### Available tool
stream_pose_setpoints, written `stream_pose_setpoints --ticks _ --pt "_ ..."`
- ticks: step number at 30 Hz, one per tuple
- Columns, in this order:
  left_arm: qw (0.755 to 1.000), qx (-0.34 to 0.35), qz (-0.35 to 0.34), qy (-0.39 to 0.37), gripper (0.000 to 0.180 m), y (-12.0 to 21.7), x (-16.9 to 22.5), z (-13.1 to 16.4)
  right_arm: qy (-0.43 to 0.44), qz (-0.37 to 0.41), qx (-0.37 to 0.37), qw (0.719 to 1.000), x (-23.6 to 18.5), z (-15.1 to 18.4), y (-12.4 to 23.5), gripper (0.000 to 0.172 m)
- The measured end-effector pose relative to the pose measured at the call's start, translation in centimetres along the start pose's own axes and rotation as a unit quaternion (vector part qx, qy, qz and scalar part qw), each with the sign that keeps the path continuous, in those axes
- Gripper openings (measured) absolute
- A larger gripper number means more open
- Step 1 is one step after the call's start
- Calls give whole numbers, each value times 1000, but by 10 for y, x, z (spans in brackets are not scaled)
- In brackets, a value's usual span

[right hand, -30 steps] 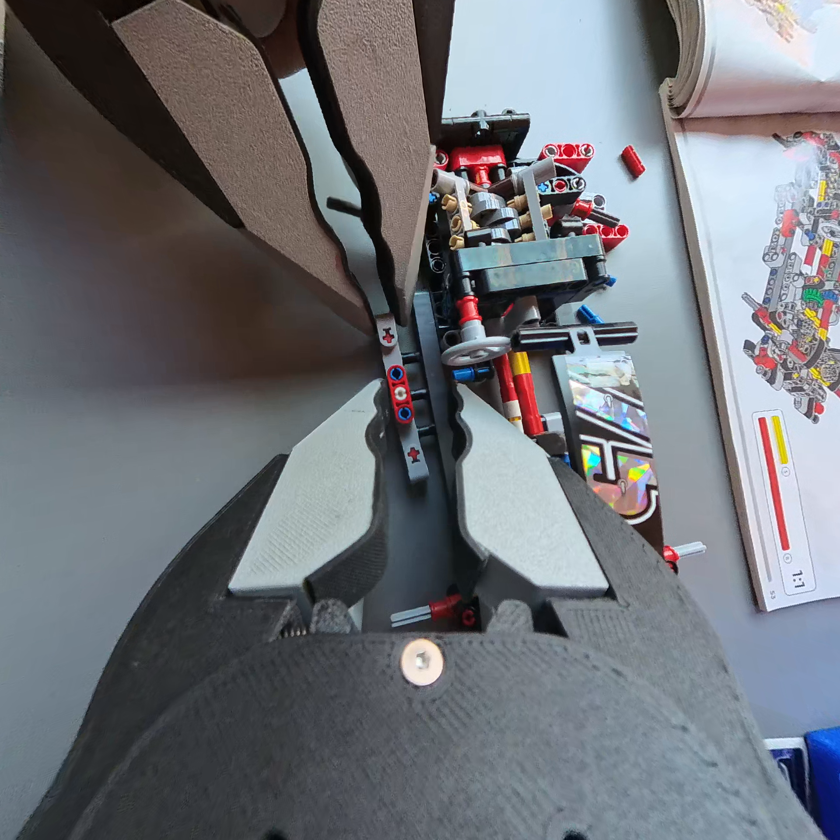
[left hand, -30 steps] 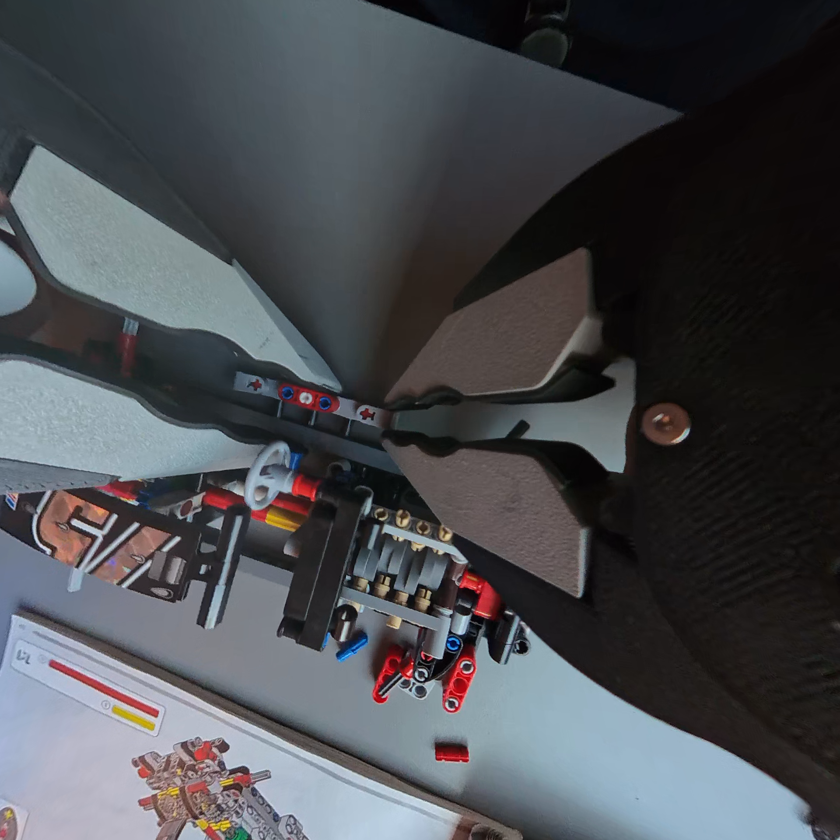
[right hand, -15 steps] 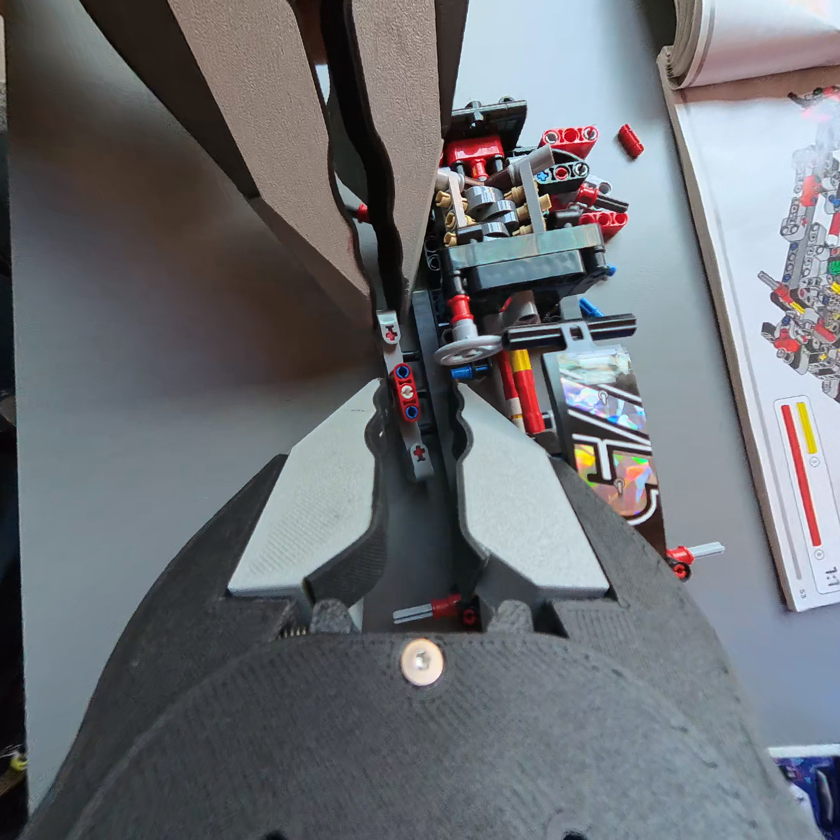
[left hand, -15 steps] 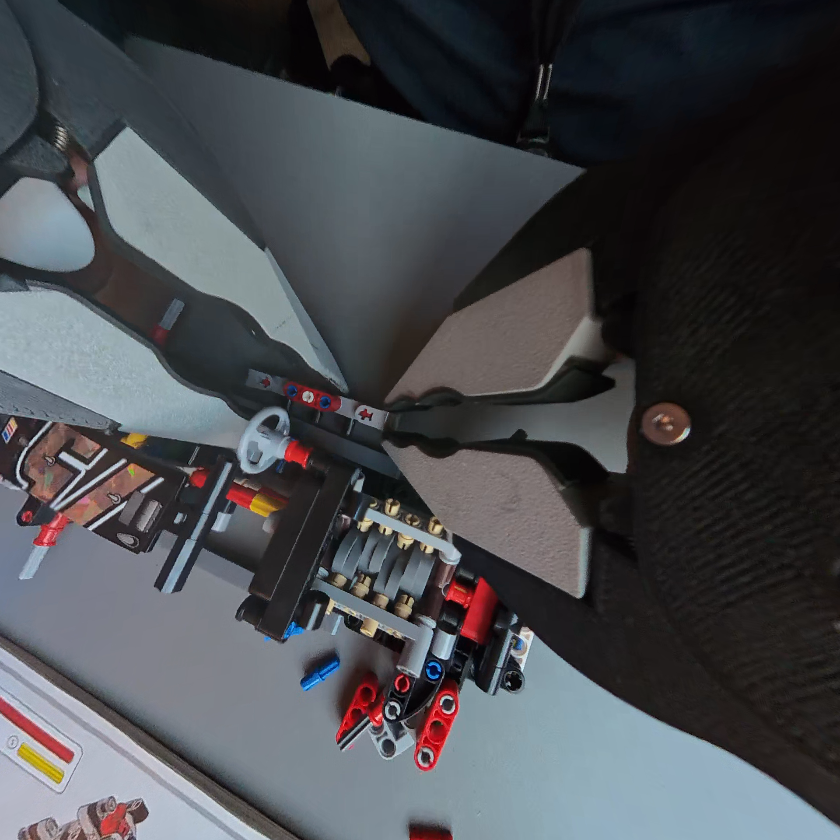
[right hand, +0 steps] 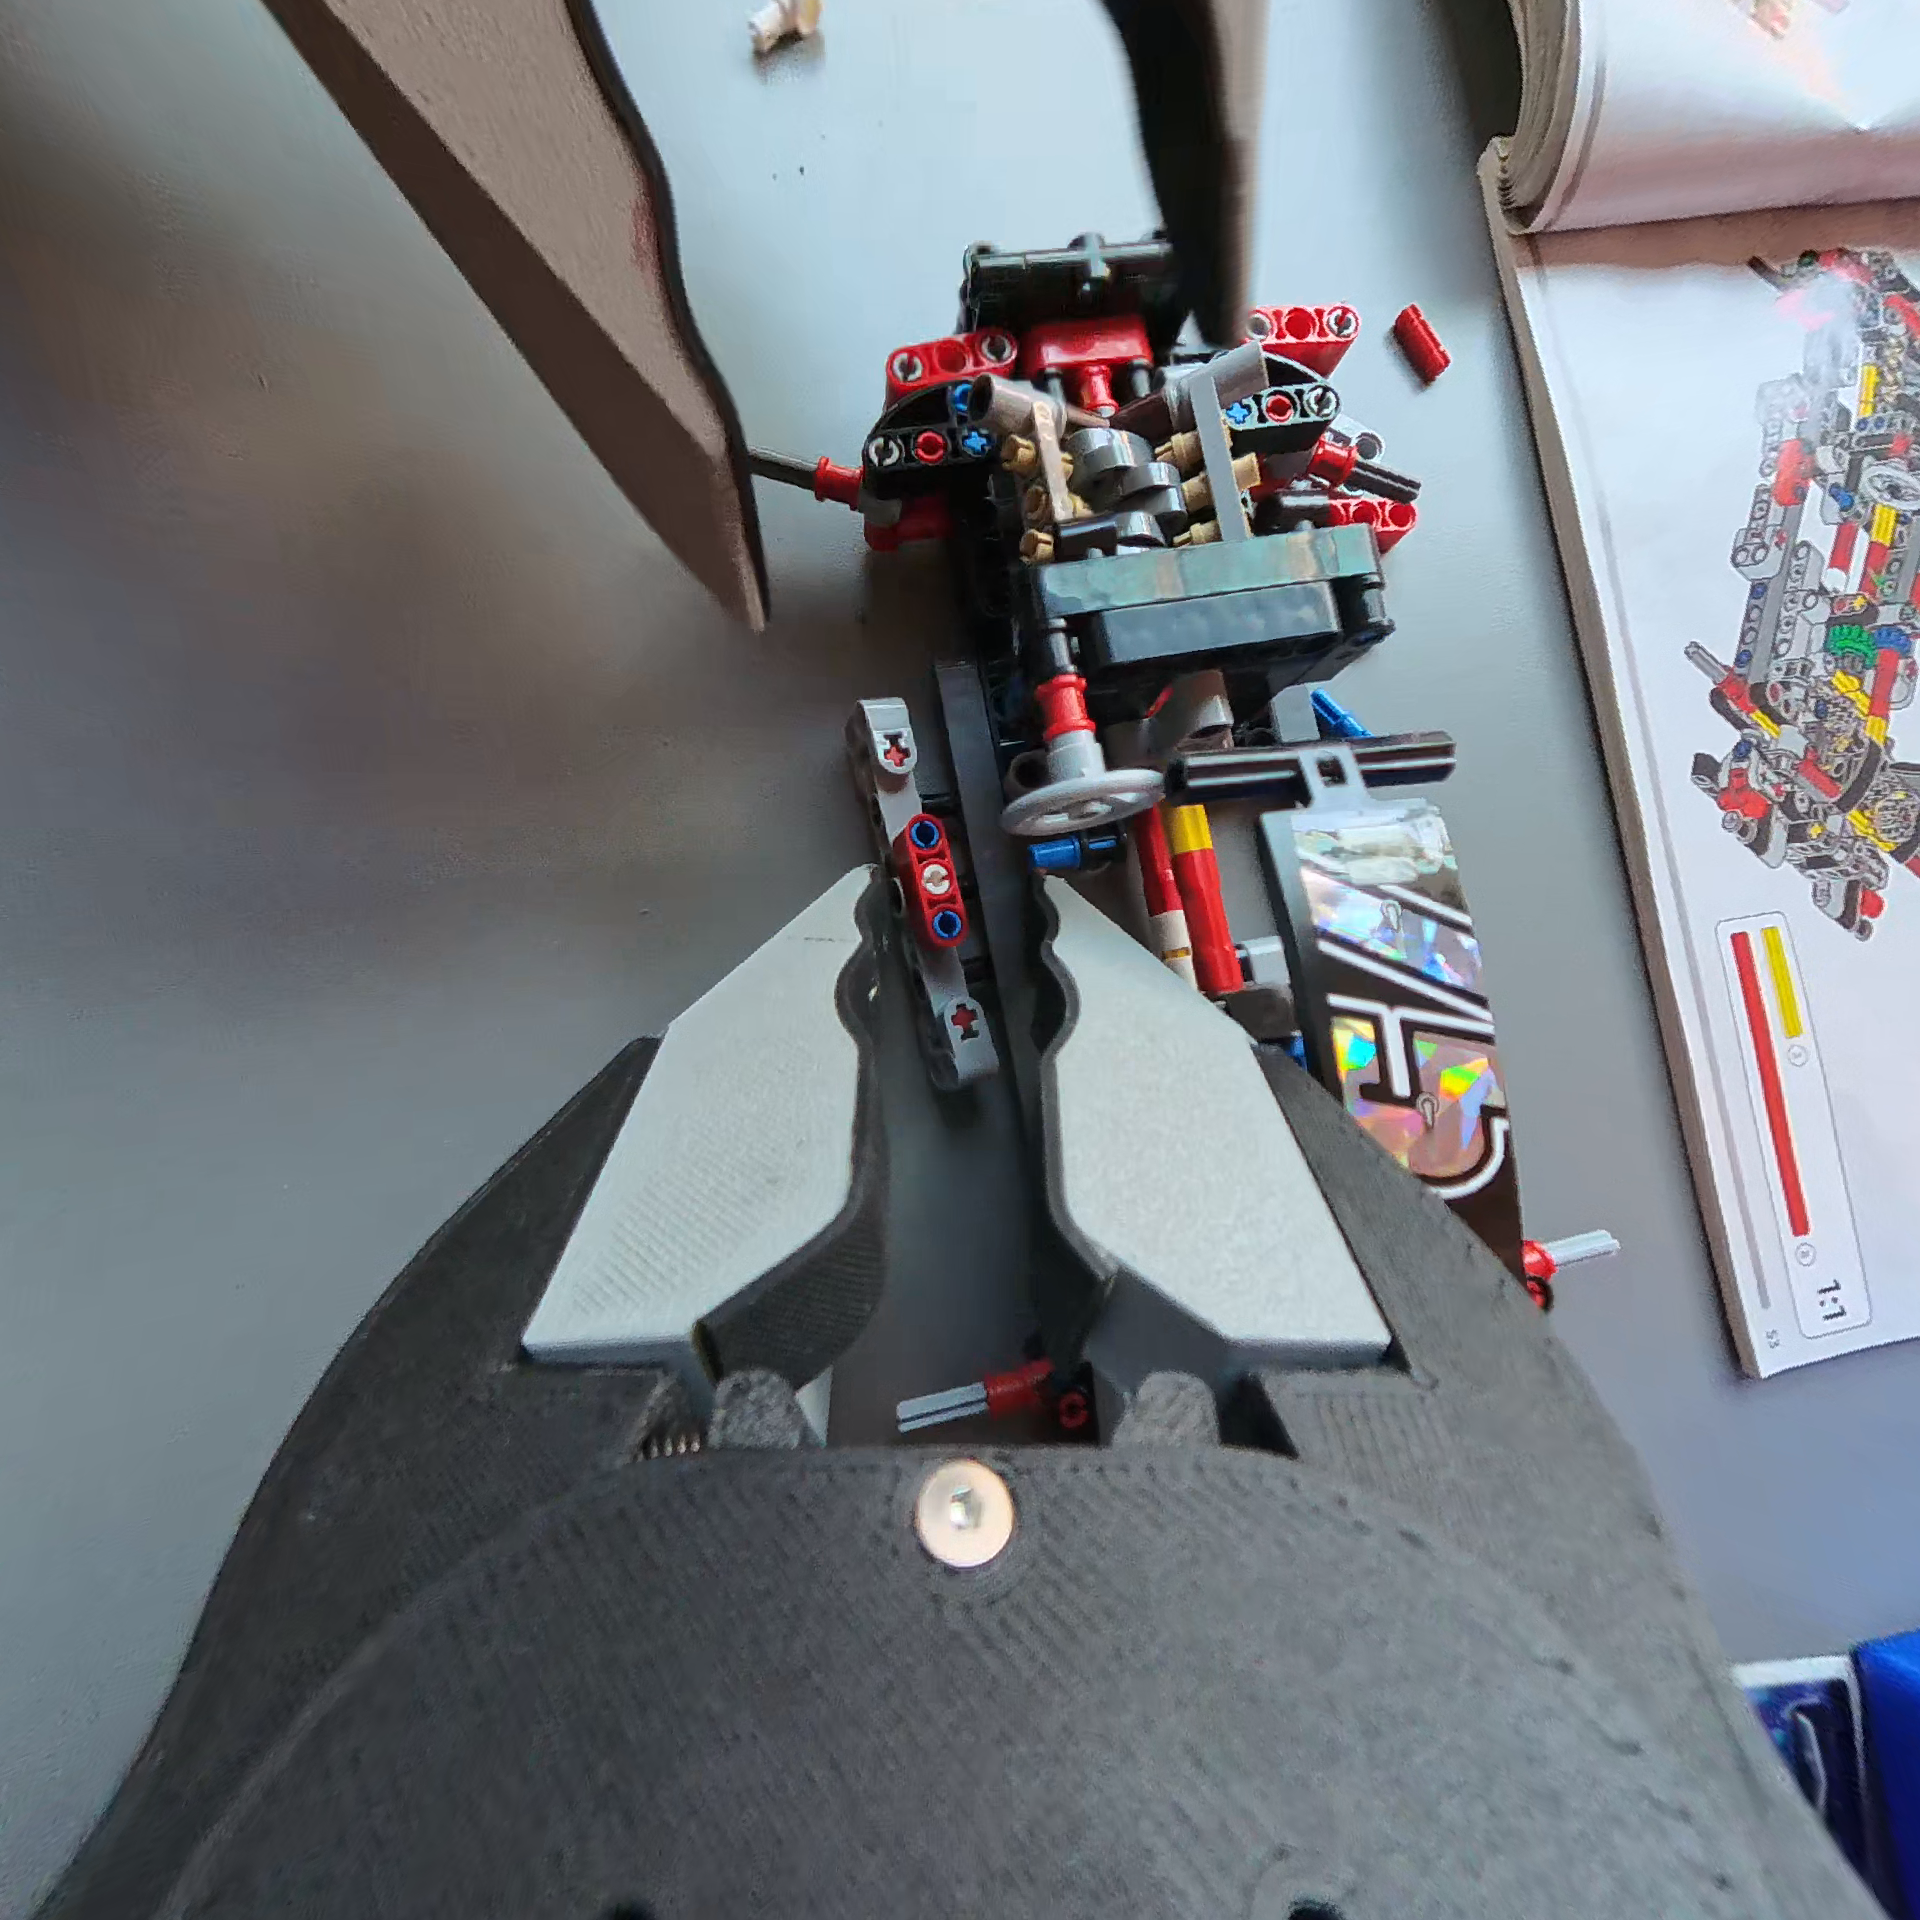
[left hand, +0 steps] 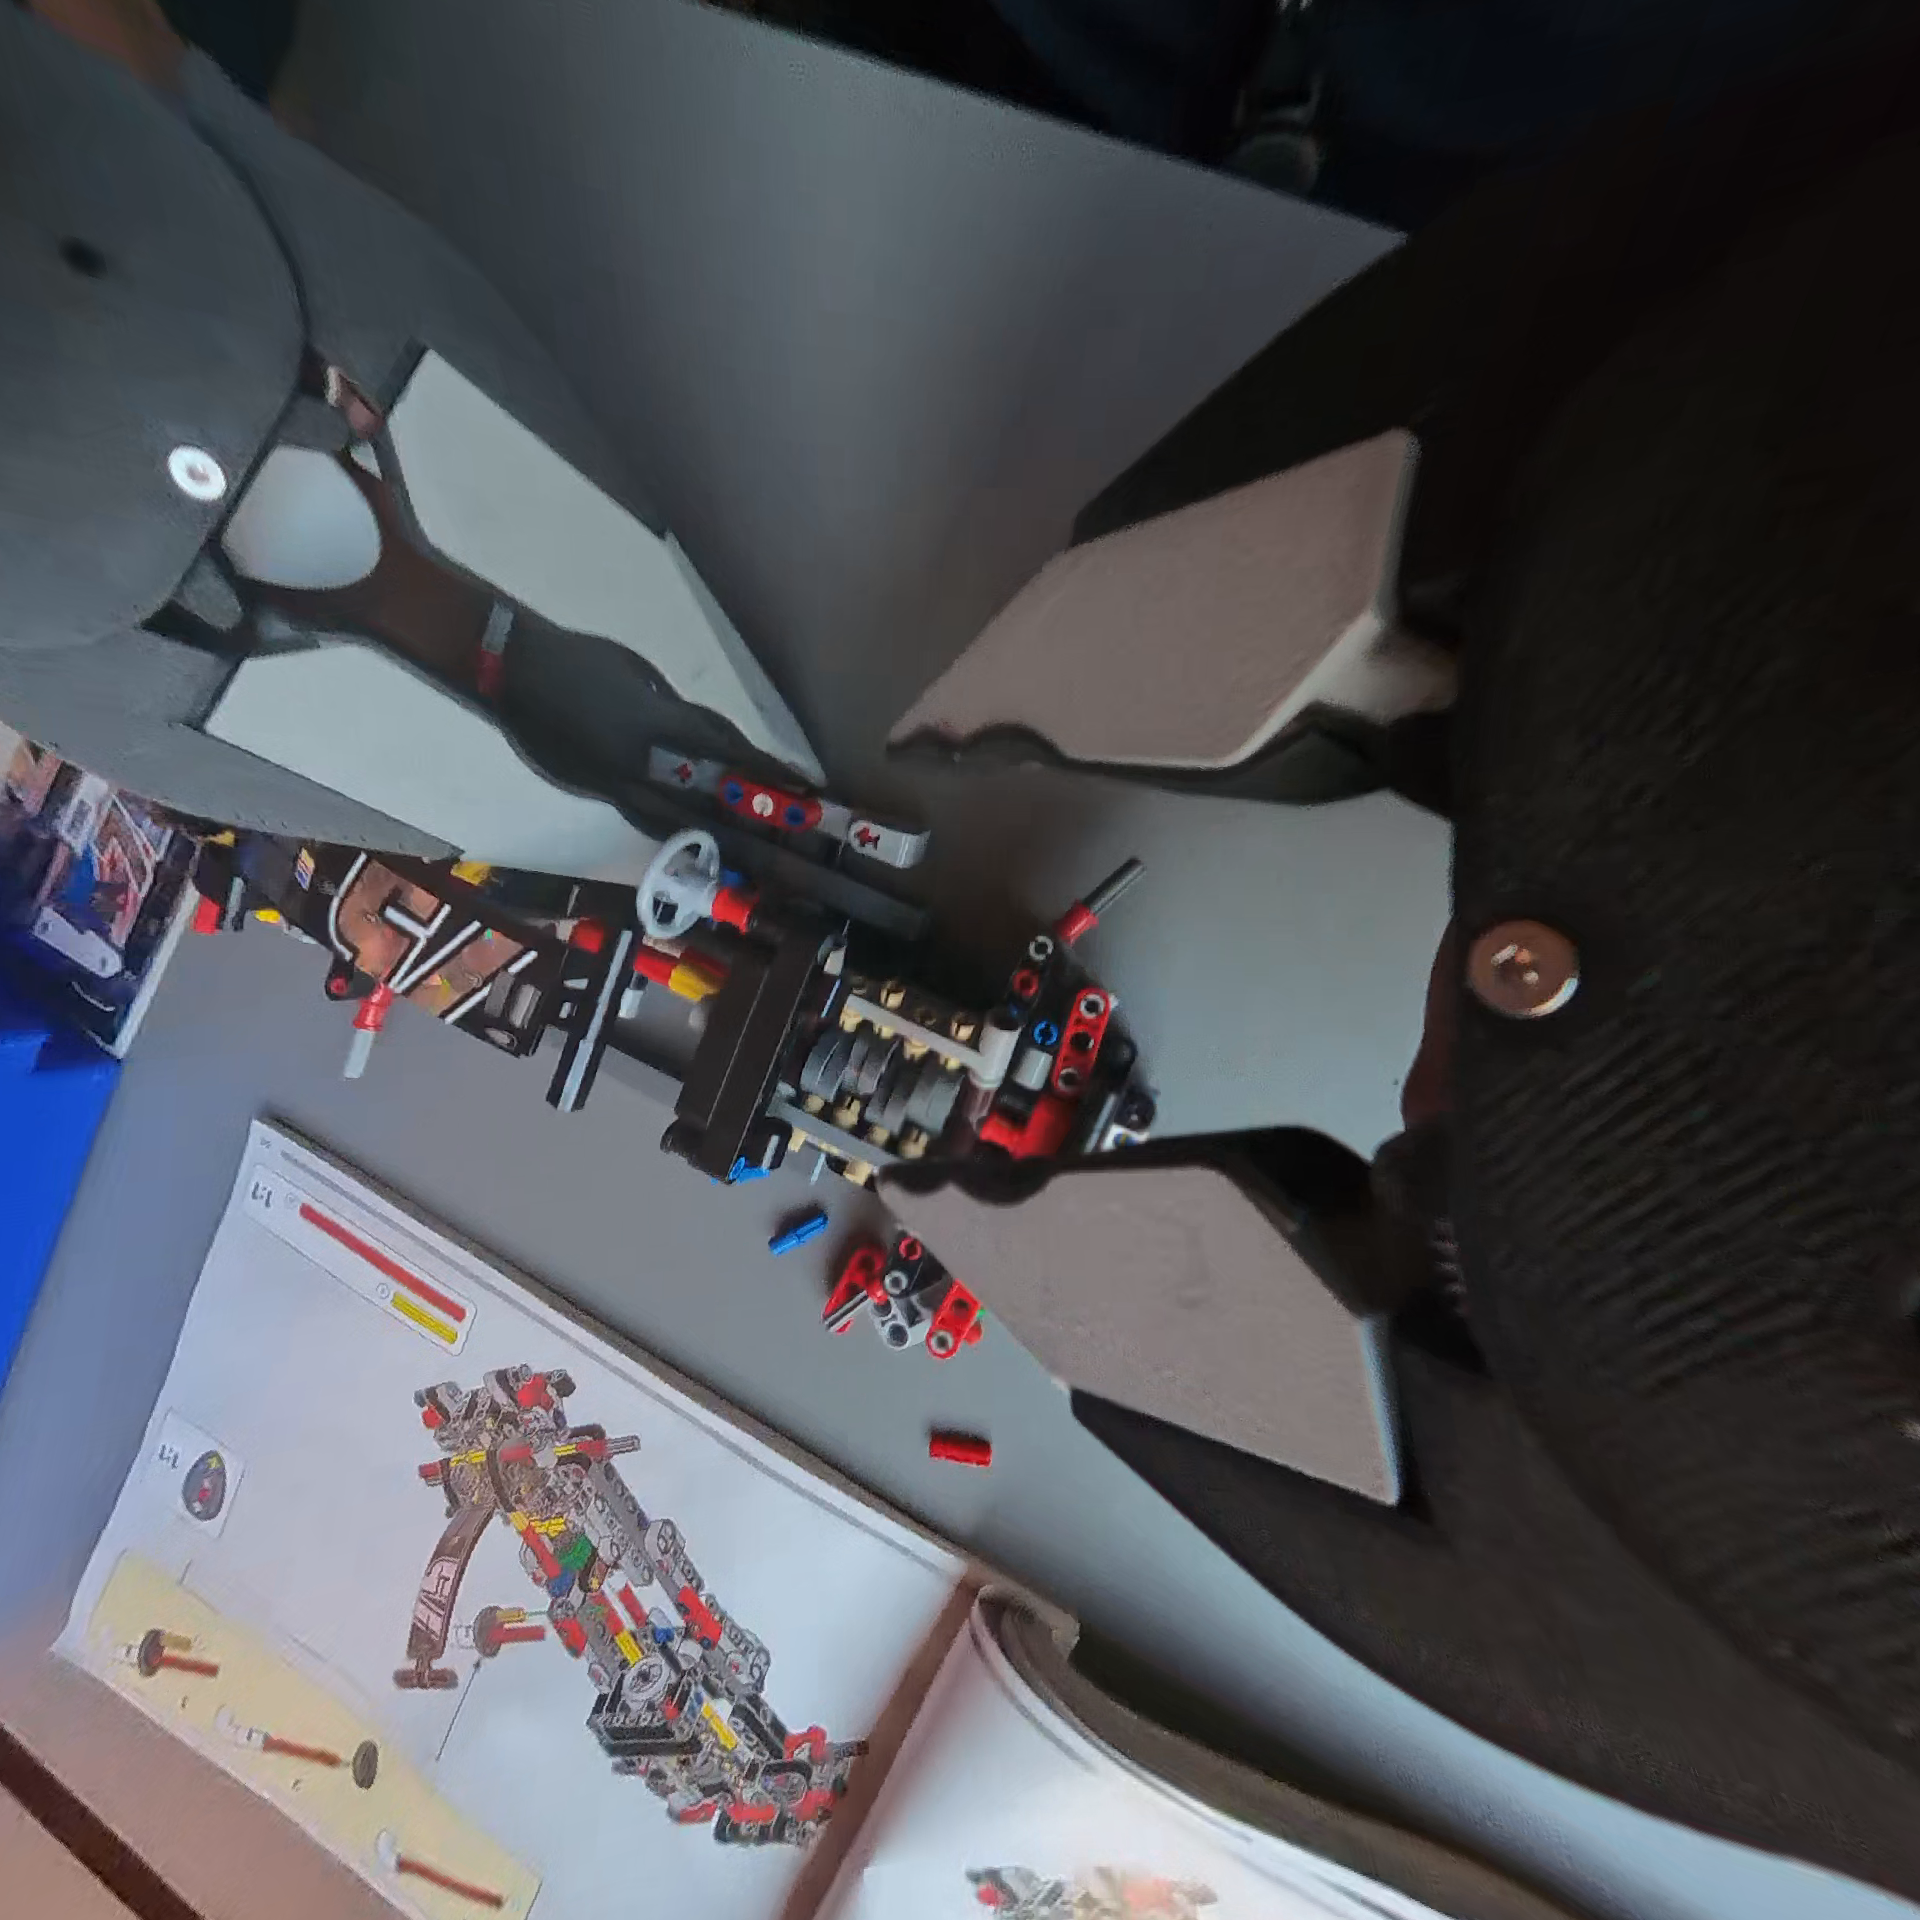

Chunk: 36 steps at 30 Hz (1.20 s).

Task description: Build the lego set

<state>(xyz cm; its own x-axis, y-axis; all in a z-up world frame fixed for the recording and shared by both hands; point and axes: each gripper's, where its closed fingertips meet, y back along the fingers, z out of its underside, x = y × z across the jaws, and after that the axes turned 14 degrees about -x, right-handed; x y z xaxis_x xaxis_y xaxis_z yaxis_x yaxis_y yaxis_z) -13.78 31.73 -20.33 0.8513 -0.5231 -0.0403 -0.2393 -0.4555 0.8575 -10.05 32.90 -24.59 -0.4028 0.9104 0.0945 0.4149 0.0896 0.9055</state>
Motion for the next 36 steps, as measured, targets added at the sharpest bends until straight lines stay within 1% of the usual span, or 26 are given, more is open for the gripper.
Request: stream_pose_setpoints --ticks 1,3,4,6,7,10,13,14,17,21,23,26,29,36 --pt "1000 -12 2 -9 82 -4 -1 1 1 -1 -3 1000 0 0 0 23" --pt "999 -36 8 -29 89 -16 2 4 -9 -13 -4 1000 0 -1 1 23" --pt "999 -32 -4 -39 92 -20 1 2 -17 -20 -2 1000 1 -1 1 23" --pt "997 -34 -34 -57 92 -26 -4 2 -27 -29 7 999 1 -1 1 23" --pt "996 -42 -37 -64 92 -29 -5 3 -28 -29 10 999 1 -1 1 22" --pt "991 -69 -59 -95 92 -41 -9 8 -17 -12 11 1000 1 -1 0 22" --pt "994 -57 -51 -84 88 -44 -11 4 -9 11 19 1000 1 -1 -1 23" --pt "994 -53 -50 -80 90 -45 -13 4 -8 17 24 1000 2 -1 -1 23" --pt "994 -44 -57 -82 88 -44 -12 4 -6 28 31 999 2 -2 -1 23" --pt "995 -48 -57 -73 87 -44 -13 5 -9 12 25 1000 2 -2 -2 23" --pt "995 -58 -56 -62 87 -44 -14 6 -6 11 15 1000 3 -1 -2 22" --pt "995 -56 -63 -53 87 -44 -15 5 9 31 -18 999 5 0 -2 22" --pt "995 -52 -65 -54 86 -44 -15 5 -6 13 -27 1000 5 0 -2 22" --pt "995 -41 -74 -50 85 -44 -18 4 -78 -28 37 996 8 -5 0 24"
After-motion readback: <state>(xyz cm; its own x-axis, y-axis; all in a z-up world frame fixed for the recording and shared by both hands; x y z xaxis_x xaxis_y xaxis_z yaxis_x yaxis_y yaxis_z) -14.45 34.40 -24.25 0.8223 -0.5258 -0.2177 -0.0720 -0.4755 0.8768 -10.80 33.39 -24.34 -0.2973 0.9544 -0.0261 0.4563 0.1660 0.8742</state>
